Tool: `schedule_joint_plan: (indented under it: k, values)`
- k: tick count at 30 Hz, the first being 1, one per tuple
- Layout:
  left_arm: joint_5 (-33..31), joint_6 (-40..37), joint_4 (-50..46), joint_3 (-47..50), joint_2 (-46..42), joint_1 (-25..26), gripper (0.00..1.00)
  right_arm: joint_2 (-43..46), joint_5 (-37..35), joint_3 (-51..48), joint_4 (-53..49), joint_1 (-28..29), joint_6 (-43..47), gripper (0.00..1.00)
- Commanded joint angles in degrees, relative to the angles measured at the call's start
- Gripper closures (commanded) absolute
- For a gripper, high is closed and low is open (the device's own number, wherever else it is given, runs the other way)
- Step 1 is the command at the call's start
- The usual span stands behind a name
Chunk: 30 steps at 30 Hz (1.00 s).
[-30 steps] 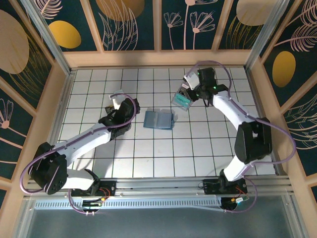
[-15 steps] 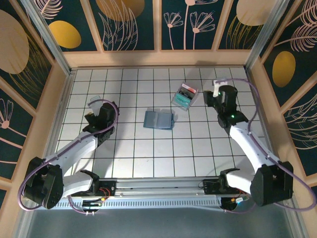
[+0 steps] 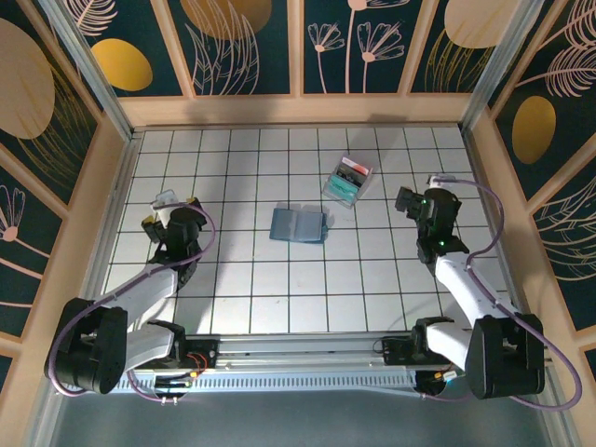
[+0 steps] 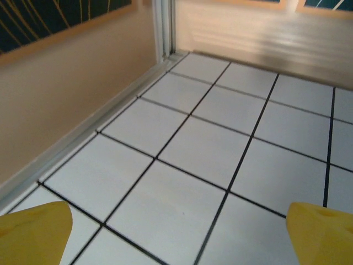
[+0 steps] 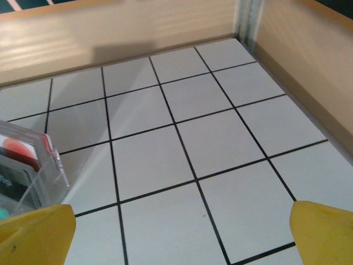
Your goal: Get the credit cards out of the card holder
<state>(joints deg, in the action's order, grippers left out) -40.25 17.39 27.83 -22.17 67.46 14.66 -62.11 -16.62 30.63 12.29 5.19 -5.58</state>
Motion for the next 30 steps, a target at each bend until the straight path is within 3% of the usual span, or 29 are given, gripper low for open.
schedule_joint_plan:
  k: [1,5,12,17,25,30]
  values:
    - [3.2,-6.5,13.5,2.2,-1.0,-1.7,0.01,-0.8,-0.6,-2.1,7.7,-2.3,-2.3,0.01]
    - [5.5,-8.3,19.3,5.0,0.0,-3.8,0.01,-1.6,2.2,-4.7,12.7,-4.7,-2.1,0.01]
    - [10.0,-10.0,30.9,11.1,1.4,-5.9,0.01,2.4,2.8,-19.0,38.8,-4.8,2.9,0.01]
    - [12.2,-12.5,39.4,14.4,4.6,-6.0,0.01,1.4,3.7,-21.0,42.5,-5.1,3.3,0.01]
    - [20.2,-16.6,42.0,12.4,8.7,-6.1,0.01,-2.4,5.6,-25.2,53.9,-5.1,2.5,0.01]
    - [20.1,-18.0,51.0,13.1,15.5,-6.5,0.01,-4.3,6.8,-25.3,56.1,-5.2,2.5,0.01]
